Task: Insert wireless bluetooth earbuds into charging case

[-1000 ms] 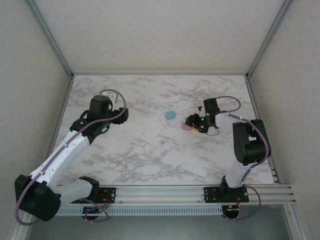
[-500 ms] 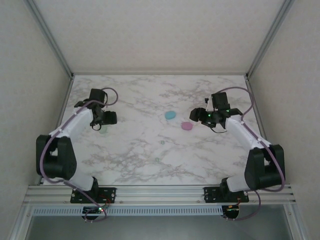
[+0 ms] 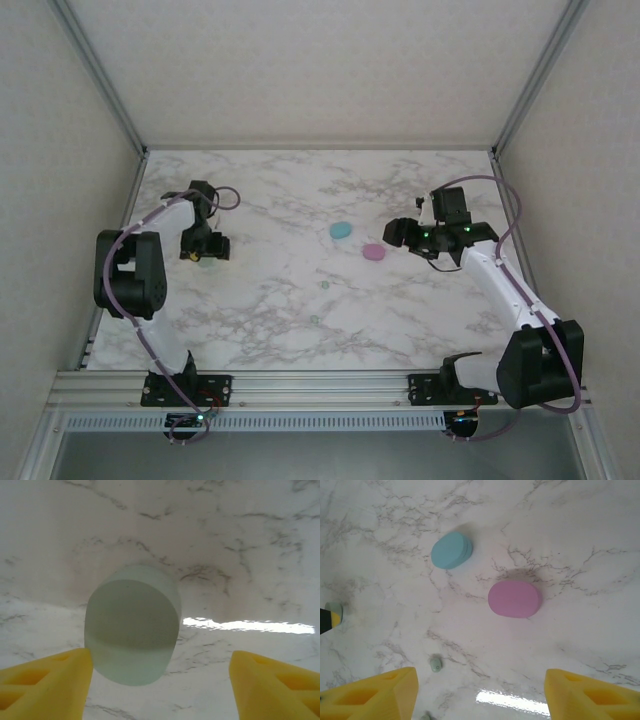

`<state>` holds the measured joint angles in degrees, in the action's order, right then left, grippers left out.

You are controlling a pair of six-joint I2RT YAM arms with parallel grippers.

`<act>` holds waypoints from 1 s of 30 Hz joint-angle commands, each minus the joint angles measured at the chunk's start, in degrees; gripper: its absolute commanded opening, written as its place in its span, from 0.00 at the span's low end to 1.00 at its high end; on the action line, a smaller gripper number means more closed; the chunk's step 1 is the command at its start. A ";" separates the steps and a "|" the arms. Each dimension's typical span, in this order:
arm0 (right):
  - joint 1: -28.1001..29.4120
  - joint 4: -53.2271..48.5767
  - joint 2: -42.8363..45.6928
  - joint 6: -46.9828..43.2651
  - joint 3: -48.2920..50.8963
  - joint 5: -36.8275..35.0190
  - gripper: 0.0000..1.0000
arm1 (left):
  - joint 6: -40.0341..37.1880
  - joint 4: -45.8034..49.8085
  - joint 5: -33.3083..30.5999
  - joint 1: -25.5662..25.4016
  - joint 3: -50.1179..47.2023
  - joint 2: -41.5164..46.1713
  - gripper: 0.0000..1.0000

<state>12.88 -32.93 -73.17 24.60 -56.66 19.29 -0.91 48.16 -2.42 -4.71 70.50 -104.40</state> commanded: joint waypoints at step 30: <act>-0.23 -0.03 -0.05 0.66 2.06 2.20 0.70 | -3.75 2.65 1.29 1.06 2.03 -2.72 0.34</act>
<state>12.88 -32.99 -73.30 24.82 -55.42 19.94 -3.77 48.66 -4.43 -3.90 71.42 -108.53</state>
